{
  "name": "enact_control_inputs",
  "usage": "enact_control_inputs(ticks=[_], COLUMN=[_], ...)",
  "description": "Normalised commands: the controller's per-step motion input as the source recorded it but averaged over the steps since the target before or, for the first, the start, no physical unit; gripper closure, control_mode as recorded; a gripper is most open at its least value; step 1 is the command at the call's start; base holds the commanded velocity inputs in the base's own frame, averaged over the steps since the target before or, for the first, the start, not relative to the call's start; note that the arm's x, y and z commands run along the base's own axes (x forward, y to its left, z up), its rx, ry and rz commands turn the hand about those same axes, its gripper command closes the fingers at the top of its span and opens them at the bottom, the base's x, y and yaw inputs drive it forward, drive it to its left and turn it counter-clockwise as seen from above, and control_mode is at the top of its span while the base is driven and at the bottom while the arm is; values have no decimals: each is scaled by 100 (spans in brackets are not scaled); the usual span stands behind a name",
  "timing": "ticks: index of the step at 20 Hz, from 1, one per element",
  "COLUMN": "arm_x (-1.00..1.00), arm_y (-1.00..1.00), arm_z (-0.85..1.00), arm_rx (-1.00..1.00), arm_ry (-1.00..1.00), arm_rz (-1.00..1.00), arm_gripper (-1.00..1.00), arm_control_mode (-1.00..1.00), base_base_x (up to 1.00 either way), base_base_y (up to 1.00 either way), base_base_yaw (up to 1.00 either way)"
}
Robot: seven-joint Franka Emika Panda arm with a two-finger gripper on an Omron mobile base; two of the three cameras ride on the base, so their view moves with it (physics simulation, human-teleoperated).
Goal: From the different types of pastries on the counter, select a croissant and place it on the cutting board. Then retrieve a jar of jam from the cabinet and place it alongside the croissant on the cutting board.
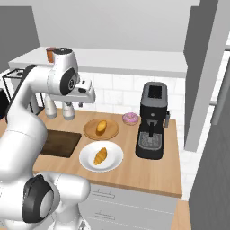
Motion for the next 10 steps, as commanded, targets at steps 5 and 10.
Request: enact_control_inputs(ticks=[5, 10], arm_x=[-14, 0], arm_y=[6, 29], arm_z=[0, 0], arm_rx=[0, 0], arm_ry=[0, 0], arm_rz=[0, 0], arm_gripper=[-100, -100], arm_control_mode=[-100, -100], base_base_x=[0, 0], base_base_y=[0, 0], base_base_yaw=[0, 0])
